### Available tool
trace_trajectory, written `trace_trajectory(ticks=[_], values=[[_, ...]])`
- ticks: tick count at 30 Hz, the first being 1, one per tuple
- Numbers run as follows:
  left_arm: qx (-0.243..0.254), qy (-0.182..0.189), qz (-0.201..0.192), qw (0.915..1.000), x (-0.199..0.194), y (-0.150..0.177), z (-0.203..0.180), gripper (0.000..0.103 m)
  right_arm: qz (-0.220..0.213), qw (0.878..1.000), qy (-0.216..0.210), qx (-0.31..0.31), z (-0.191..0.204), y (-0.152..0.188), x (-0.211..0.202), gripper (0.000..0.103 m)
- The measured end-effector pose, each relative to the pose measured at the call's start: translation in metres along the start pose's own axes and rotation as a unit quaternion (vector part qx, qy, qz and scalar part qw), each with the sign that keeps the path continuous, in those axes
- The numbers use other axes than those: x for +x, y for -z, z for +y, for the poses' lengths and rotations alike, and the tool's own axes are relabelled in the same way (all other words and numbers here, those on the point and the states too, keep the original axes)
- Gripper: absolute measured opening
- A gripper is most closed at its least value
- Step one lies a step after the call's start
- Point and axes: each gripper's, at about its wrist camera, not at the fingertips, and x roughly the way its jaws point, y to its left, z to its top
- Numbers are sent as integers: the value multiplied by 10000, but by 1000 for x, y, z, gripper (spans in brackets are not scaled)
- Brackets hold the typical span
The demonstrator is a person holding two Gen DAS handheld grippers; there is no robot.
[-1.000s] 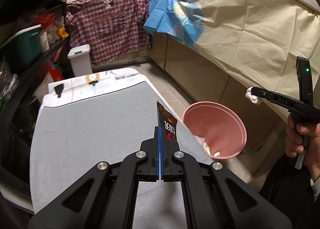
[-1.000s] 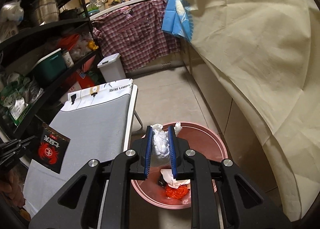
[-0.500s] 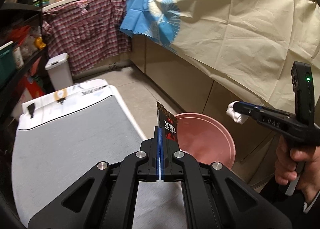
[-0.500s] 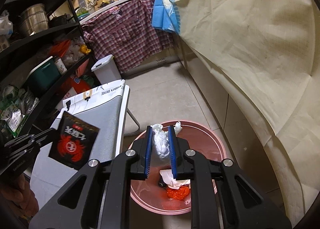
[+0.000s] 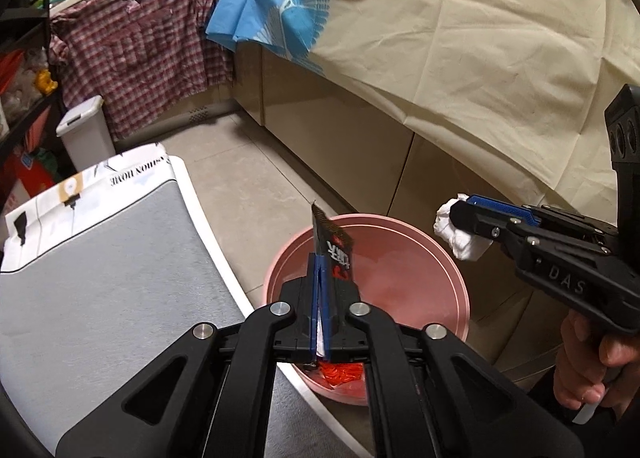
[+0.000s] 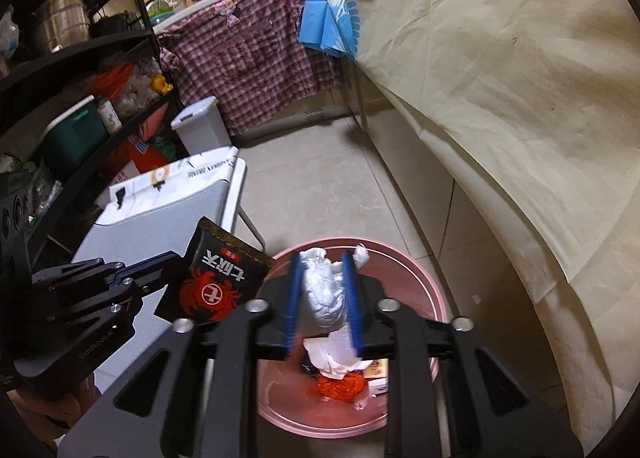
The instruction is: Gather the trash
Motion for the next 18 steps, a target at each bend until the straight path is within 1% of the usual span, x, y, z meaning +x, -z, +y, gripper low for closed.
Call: trace_trajectory(ticks=[1,3,8,12,14,15,16,18], values=[[-17,-12,16,10000,1,0,1,12,-3,10000,32,1,-1,0,0,43],[-63,9,-9,10000,0,1,3,12,-47,10000,65,42,-3,-1,0,48],[-121,-23,-8,9999,-9,6,8,12,-23,9999,92,68,-6,0,0,51],[-189,-48,-65,9998,-29,12,10,13,-79,9999,96,38,-6,2,-5,56],[-196,-90,-85,9997,-42,16,9,15,-149,9998,94,16,-5,3,-13,58],[-199,-118,-110,9997,-49,19,8,23,-184,9998,85,8,-3,5,-18,60],[-212,-146,-151,9996,-57,23,7,36,-238,9997,72,-6,-1,6,-24,63],[-248,-216,-239,9992,-74,32,4,45,-326,9994,72,-45,2,9,-36,67]])
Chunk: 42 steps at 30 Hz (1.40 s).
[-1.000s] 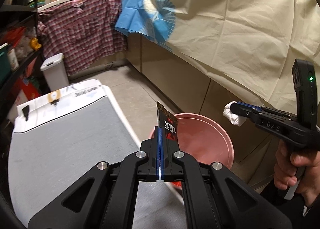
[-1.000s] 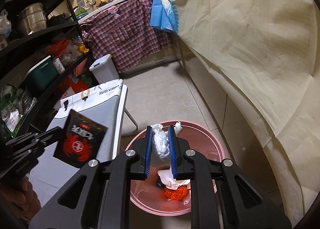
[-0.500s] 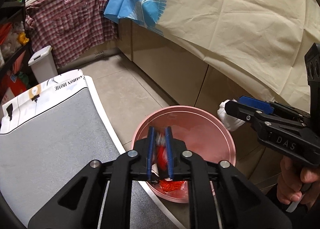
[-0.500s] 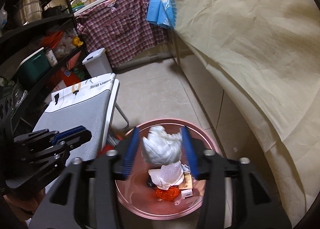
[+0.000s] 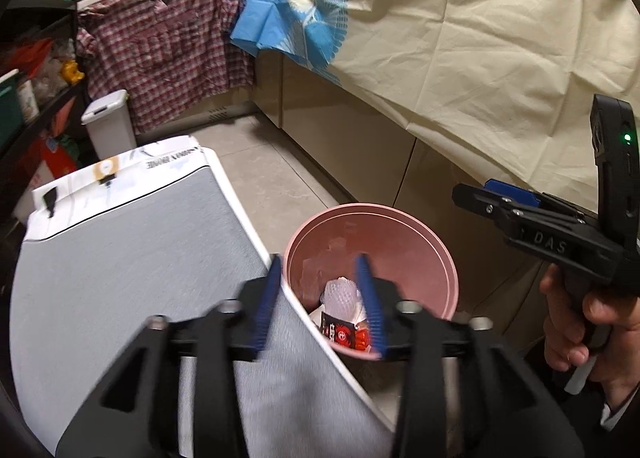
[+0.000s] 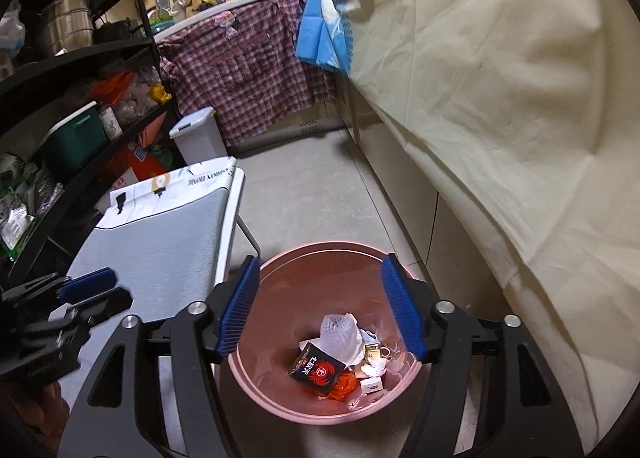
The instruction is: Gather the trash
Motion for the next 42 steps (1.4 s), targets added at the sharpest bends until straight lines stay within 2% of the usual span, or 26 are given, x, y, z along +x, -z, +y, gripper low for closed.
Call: trace_trajectory(ticks=[4,10,16,21,25,42], values=[[-185,-105,-89,9997,-31,18,-2,56,-218,9996,101,-164,11,9,-31,77],[-486,-415,-185,9978,-70,50,-9,69,-598,9980,194,-107,23,40,-94,86],[-819,-702,-308,9937,-88,70,-20,77,-710,9960,489,-226,30,66,-137,89],[-788,-779,-368,9932,-96,81,-29,79,-770,9947,634,-239,28,83,-156,91],[-747,-777,-431,9932,-98,83,-31,80,-787,9930,813,-338,29,87,-159,91],[-821,-761,-331,9932,-95,90,-31,80,-598,9931,914,-424,36,86,-146,91]])
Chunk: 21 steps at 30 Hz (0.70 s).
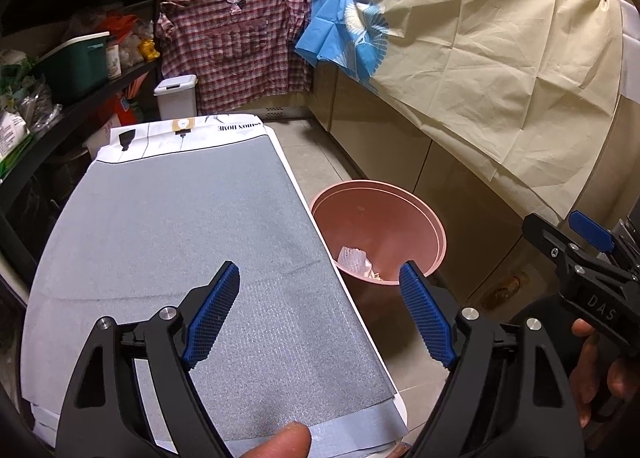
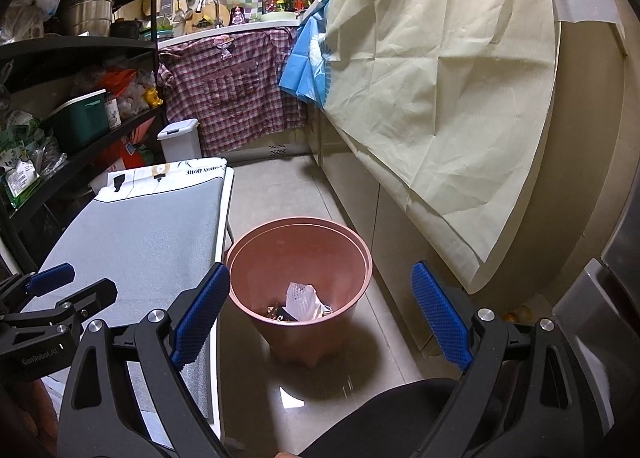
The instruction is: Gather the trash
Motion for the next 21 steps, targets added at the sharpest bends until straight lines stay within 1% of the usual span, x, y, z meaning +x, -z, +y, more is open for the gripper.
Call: trace_trajectory(ticks=[21], values=[[58,40,15,10000,1,2,-2,80,0,10000,-6,-4,-2,-1,1,91]])
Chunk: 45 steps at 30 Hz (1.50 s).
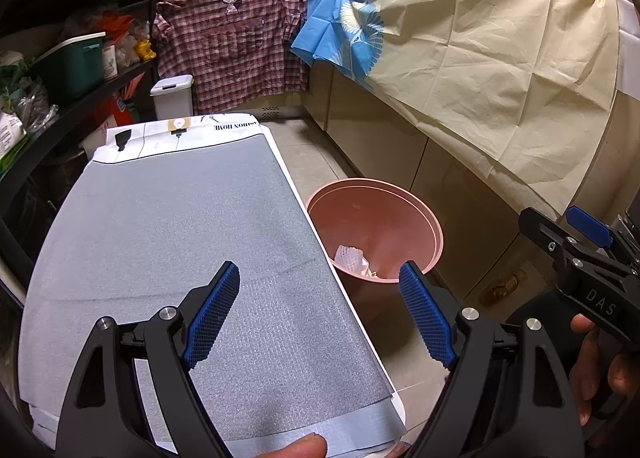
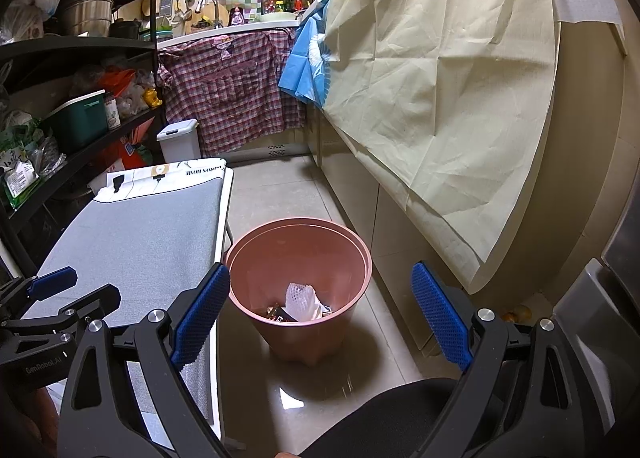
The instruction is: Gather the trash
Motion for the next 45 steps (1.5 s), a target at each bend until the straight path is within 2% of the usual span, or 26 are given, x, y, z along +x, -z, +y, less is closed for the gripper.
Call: trace_trajectory(ticks=[45], values=[[50,36,-86,9999,-1,-1,-7,80,-72,10000,-14,41,-5,-5,-2,91]])
